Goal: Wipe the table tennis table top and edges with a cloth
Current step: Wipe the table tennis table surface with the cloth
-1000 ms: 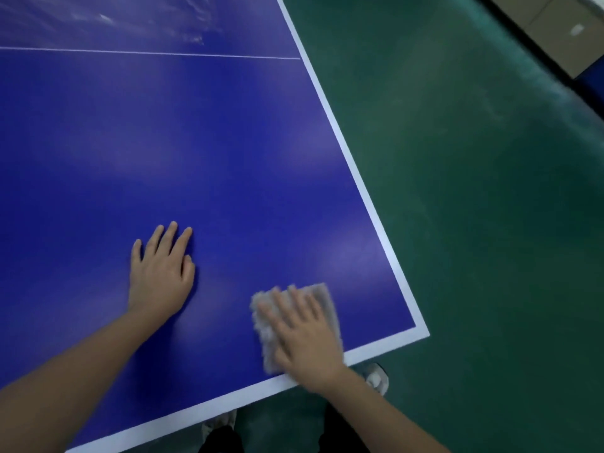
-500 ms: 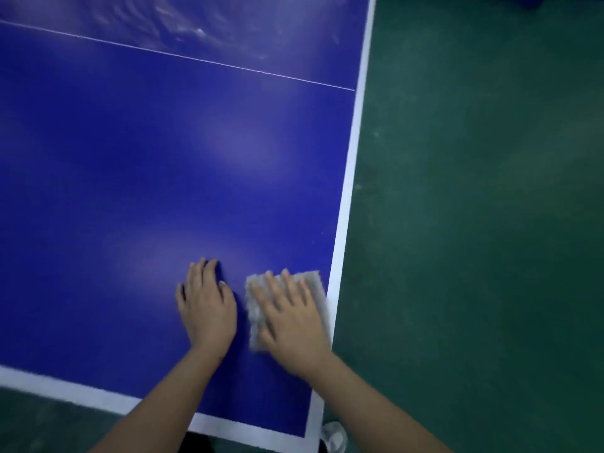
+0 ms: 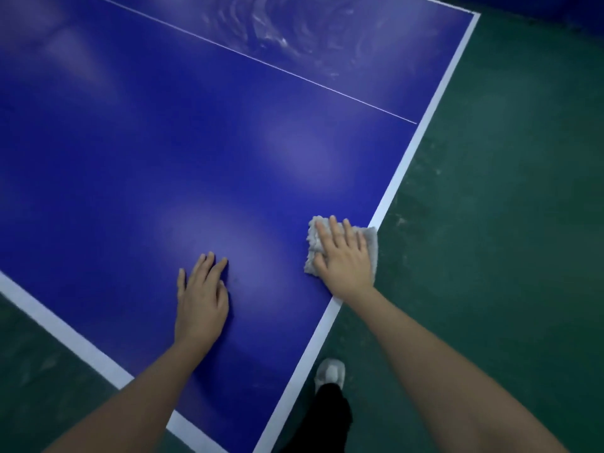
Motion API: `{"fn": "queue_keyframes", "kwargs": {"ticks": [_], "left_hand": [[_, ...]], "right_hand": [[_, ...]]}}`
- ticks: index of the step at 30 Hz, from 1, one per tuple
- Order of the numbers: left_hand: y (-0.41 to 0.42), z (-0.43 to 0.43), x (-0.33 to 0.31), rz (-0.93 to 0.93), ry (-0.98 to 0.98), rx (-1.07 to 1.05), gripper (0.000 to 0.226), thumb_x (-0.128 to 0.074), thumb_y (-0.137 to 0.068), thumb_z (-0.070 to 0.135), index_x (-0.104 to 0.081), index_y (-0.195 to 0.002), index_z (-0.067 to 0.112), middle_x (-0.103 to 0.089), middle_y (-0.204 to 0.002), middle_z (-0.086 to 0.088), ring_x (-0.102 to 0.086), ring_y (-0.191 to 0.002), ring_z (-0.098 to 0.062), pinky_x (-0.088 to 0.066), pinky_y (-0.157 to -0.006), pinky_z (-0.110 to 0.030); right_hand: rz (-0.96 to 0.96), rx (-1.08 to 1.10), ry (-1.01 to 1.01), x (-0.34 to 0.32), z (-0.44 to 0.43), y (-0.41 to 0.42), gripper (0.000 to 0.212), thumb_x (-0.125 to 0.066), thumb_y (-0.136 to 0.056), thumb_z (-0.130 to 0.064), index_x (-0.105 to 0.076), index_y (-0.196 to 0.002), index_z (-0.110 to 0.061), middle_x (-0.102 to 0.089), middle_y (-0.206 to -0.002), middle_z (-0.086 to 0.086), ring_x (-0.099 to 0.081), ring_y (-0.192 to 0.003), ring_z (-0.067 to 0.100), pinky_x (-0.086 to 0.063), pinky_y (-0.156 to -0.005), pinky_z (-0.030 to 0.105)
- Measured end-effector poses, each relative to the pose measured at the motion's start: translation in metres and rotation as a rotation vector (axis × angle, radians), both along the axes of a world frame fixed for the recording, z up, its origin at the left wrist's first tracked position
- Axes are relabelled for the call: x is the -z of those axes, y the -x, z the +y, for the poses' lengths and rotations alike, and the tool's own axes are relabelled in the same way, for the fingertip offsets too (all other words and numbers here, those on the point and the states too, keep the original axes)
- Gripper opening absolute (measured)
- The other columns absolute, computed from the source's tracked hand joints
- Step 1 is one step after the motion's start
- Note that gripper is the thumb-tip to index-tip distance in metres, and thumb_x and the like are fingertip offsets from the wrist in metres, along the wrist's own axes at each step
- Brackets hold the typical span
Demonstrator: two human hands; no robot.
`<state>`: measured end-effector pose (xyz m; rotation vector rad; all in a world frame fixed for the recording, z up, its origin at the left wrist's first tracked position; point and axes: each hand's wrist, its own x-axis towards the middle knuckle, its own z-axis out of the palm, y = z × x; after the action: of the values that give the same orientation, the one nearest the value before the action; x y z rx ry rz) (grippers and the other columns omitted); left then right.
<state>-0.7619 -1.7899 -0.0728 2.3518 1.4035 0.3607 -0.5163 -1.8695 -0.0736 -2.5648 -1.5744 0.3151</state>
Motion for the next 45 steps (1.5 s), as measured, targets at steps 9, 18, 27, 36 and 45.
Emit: {"fn": "queue_keyframes", "kwargs": {"ticks": [9, 18, 27, 36, 45], "left_hand": [[0.001, -0.001, -0.001, 0.123, -0.034, -0.052, 0.054, -0.022, -0.090, 0.025, -0.053, -0.131, 0.009, -0.052, -0.136, -0.011, -0.044, -0.129, -0.023, -0.021, -0.113, -0.042], [-0.138, 0.008, -0.015, -0.010, 0.094, -0.618, 0.041, -0.057, -0.085, 0.004, -0.057, -0.127, 0.006, -0.047, -0.136, -0.020, -0.038, -0.130, -0.037, -0.015, -0.112, -0.054], [-0.275, 0.044, -0.030, -0.076, 0.110, -0.397, 0.041, -0.041, -0.095, 0.012, -0.048, -0.135, 0.015, -0.040, -0.143, -0.003, -0.032, -0.134, -0.017, -0.012, -0.116, -0.039], [-0.428, 0.119, -0.024, -0.023, 0.137, -0.461, 0.044, -0.032, -0.098, 0.021, -0.035, -0.142, 0.022, -0.028, -0.151, 0.002, -0.020, -0.140, -0.012, -0.003, -0.116, -0.042], [-0.542, 0.149, -0.014, 0.291, 0.188, -0.625, 0.052, -0.040, -0.097, 0.029, -0.026, -0.147, 0.025, -0.022, -0.155, -0.006, -0.014, -0.144, -0.030, -0.009, -0.113, -0.055]], "right_hand": [[-0.059, -0.450, 0.038, -0.010, 0.000, 0.021, 0.062, -0.035, -0.088, -0.043, -0.029, -0.148, -0.025, -0.038, -0.150, 0.002, -0.035, -0.138, 0.028, -0.021, -0.110, 0.052], [-0.082, -0.414, 0.135, -0.009, 0.085, -0.164, 0.062, -0.026, -0.097, -0.041, 0.009, -0.149, -0.034, 0.008, -0.159, -0.005, 0.010, -0.147, 0.020, 0.014, -0.114, 0.034], [-0.072, -0.409, 0.065, -0.004, 0.135, -0.249, 0.060, -0.026, -0.096, -0.041, 0.000, -0.150, -0.035, -0.003, -0.160, -0.005, 0.002, -0.147, 0.019, 0.009, -0.116, 0.036], [-0.045, -0.591, 0.033, -0.005, 0.212, -0.371, 0.060, -0.026, -0.096, -0.043, -0.002, -0.150, -0.035, -0.004, -0.160, -0.005, 0.002, -0.147, 0.018, 0.006, -0.118, 0.037], [-0.088, -1.020, 0.027, -0.014, 0.268, -0.471, 0.064, -0.035, -0.085, -0.047, -0.043, -0.142, -0.020, -0.044, -0.145, -0.003, -0.043, -0.133, 0.018, -0.018, -0.111, 0.035]]}}
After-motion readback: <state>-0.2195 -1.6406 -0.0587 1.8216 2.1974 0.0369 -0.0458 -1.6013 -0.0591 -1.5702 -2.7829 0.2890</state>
